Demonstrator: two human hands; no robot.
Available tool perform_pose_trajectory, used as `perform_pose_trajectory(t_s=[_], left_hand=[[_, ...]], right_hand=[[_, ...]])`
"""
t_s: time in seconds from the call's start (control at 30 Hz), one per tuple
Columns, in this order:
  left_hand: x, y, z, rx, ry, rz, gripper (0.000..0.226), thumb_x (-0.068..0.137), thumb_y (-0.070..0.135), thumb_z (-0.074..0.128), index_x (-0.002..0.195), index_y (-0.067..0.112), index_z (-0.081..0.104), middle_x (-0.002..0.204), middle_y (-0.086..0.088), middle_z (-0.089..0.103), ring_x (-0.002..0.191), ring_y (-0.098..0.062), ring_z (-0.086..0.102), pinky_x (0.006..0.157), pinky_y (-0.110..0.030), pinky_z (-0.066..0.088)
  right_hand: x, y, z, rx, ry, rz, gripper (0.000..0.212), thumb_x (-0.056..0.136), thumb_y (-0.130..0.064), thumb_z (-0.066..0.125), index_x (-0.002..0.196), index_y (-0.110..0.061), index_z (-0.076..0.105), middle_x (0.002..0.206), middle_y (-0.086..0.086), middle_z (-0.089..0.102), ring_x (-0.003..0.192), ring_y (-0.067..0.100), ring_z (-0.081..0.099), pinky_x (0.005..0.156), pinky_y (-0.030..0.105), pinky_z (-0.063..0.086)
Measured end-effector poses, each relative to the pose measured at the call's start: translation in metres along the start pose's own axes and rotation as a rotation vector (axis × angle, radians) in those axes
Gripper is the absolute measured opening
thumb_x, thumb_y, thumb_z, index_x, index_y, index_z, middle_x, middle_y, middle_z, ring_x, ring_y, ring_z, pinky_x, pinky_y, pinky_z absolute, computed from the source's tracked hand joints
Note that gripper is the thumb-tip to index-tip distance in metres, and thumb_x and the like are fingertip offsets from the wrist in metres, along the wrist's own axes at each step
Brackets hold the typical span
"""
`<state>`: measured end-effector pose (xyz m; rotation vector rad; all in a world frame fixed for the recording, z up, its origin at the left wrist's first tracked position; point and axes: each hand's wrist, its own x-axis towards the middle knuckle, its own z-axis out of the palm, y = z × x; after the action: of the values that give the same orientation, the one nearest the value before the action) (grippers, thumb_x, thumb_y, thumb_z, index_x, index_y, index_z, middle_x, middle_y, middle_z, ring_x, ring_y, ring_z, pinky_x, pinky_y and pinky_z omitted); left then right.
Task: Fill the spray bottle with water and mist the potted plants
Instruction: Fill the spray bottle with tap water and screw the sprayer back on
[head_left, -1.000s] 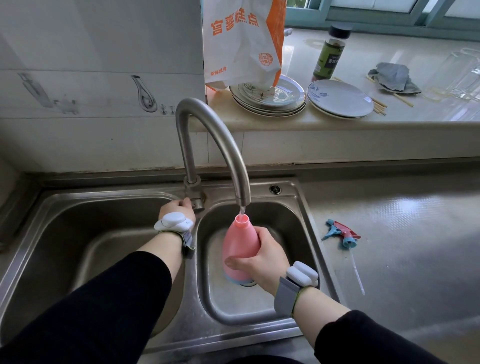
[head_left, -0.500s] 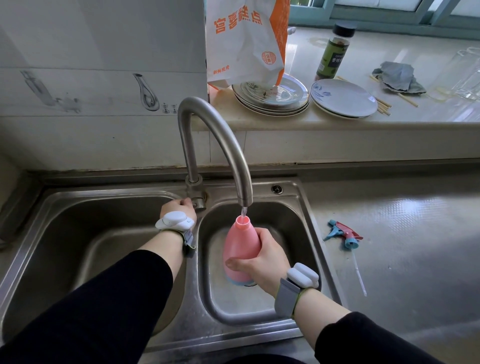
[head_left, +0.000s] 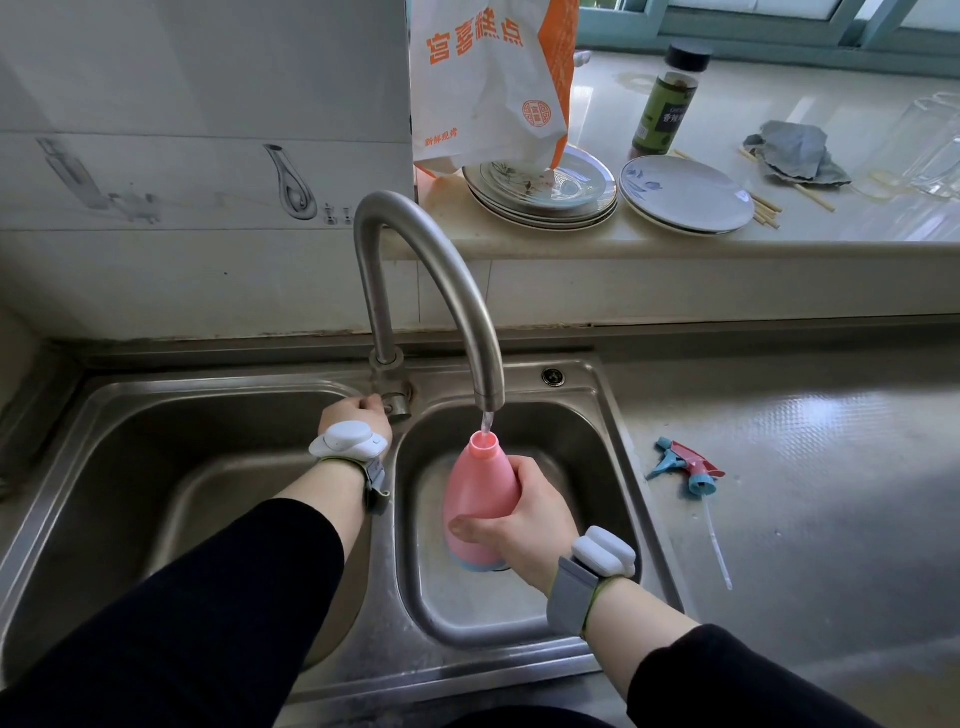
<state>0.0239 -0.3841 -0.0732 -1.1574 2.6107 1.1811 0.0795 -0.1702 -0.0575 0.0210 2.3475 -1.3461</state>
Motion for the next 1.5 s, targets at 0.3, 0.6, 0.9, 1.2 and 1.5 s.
perform_pose_trajectory(t_s=[0.3, 0.6, 0.9, 1.2, 1.5], left_hand=[[0.001, -0.002, 0.001, 0.000, -0.003, -0.007, 0.043, 0.097, 0.030, 0.038, 0.095, 0.001, 0.070, 0.102, -0.020, 0.070, 0.094, -0.038, 0.064, 0.083, -0.036, 0.049], [0.004, -0.002, 0.004, -0.010, 0.009, -0.004, 0.041, 0.098, 0.030, 0.040, 0.098, 0.001, 0.069, 0.104, -0.021, 0.067, 0.096, -0.038, 0.062, 0.080, -0.032, 0.044], [0.003, -0.004, 0.006, -0.121, 0.024, -0.005, 0.036, 0.099, 0.027, 0.042, 0.111, 0.005, 0.067, 0.114, -0.019, 0.066, 0.105, -0.038, 0.060, 0.092, -0.035, 0.044], [0.003, -0.010, 0.013, -0.340, 0.015, -0.014, 0.036, 0.097, 0.036, 0.045, 0.118, 0.016, 0.065, 0.110, -0.010, 0.071, 0.102, -0.030, 0.064, 0.097, -0.039, 0.047], [0.002, -0.010, 0.017, -0.459, 0.036, -0.045, 0.037, 0.098, 0.040, 0.043, 0.105, 0.012, 0.066, 0.097, -0.009, 0.073, 0.096, -0.029, 0.068, 0.097, -0.045, 0.049]], right_hand=[[-0.002, -0.001, -0.001, 0.008, -0.004, 0.005, 0.076, 0.043, -0.050, 0.081, 0.109, -0.044, 0.045, 0.099, -0.019, 0.057, 0.087, 0.009, 0.057, 0.070, 0.038, 0.061], [-0.002, -0.002, -0.001, 0.000, -0.008, -0.001, 0.078, 0.041, -0.052, 0.080, 0.109, -0.045, 0.043, 0.099, -0.020, 0.056, 0.087, 0.009, 0.057, 0.069, 0.038, 0.061], [-0.003, -0.001, 0.001, -0.005, -0.002, -0.016, 0.076, 0.042, -0.053, 0.080, 0.108, -0.046, 0.043, 0.099, -0.021, 0.056, 0.087, 0.006, 0.057, 0.065, 0.022, 0.052], [-0.003, -0.002, -0.001, 0.015, 0.003, -0.021, 0.074, 0.043, -0.049, 0.081, 0.107, -0.044, 0.045, 0.098, -0.019, 0.058, 0.087, 0.007, 0.058, 0.066, 0.025, 0.054], [-0.003, -0.004, -0.001, 0.016, -0.008, -0.015, 0.077, 0.041, -0.051, 0.081, 0.108, -0.044, 0.045, 0.100, -0.018, 0.058, 0.089, 0.008, 0.058, 0.070, 0.037, 0.061]])
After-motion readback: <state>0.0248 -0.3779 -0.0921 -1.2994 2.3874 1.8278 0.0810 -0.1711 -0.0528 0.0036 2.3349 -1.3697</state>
